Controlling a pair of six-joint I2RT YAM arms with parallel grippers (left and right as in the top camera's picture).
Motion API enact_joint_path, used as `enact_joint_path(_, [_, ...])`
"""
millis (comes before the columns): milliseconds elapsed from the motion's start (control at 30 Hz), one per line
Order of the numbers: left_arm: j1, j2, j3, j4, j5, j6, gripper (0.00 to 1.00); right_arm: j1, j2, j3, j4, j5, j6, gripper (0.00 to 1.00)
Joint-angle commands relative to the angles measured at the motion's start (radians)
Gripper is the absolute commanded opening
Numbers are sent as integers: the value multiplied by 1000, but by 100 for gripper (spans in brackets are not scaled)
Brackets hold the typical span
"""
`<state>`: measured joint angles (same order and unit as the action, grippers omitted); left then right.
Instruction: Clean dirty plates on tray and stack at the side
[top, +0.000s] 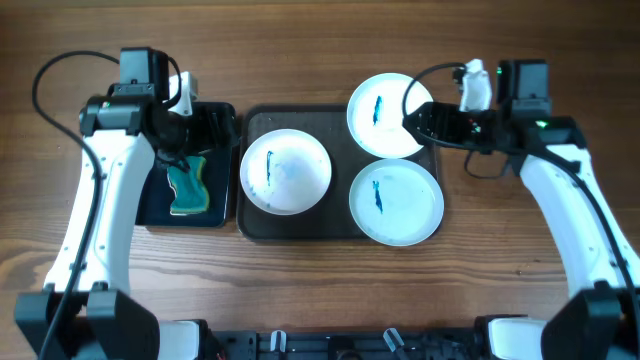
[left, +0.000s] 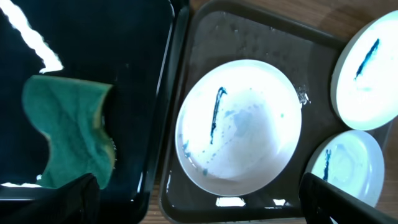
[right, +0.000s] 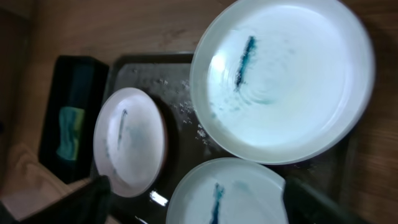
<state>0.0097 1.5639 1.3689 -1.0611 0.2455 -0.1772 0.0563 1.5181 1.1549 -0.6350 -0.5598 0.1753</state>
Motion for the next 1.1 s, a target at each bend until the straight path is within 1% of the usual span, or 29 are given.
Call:
enact_joint_path(0, [7,20,18,18,46,3,100,88,53,26,50,-60,112,79])
enact_joint_path(67, [8,21,18,23,-14,1,100,158,74,33,67,23,193,77])
enact_joint_path(200, [8,19,18,16,-134,-53,100,288,161,120,15,151,257,74])
enact_joint_path(233, [8,19,18,14,-150,-60,100,315,195,157,-18,184,275,72])
enact_joint_path(333, [8,19,18,13,-169,-66,100,380,312,269,-105,255,305,60])
enact_joint_path(367, [8,19,18,13,-170,-66,100,395,349,300,-126,274,318,56])
enact_joint_path(433, [8,19,18,9,-169,-66,100,418,415,346,-154,310,339,51])
enact_joint_path(567, [8,20,18,-14,-195,-66,100,441,510,358,-155,324,351,39])
enact_joint_path(767, [8,21,18,-17,-222,-66,100,452,588,358,-133,317,325,28])
enact_joint_path(1067, [8,21,18,-16,-222,-66,100,483,603,358,-103,313,295,27])
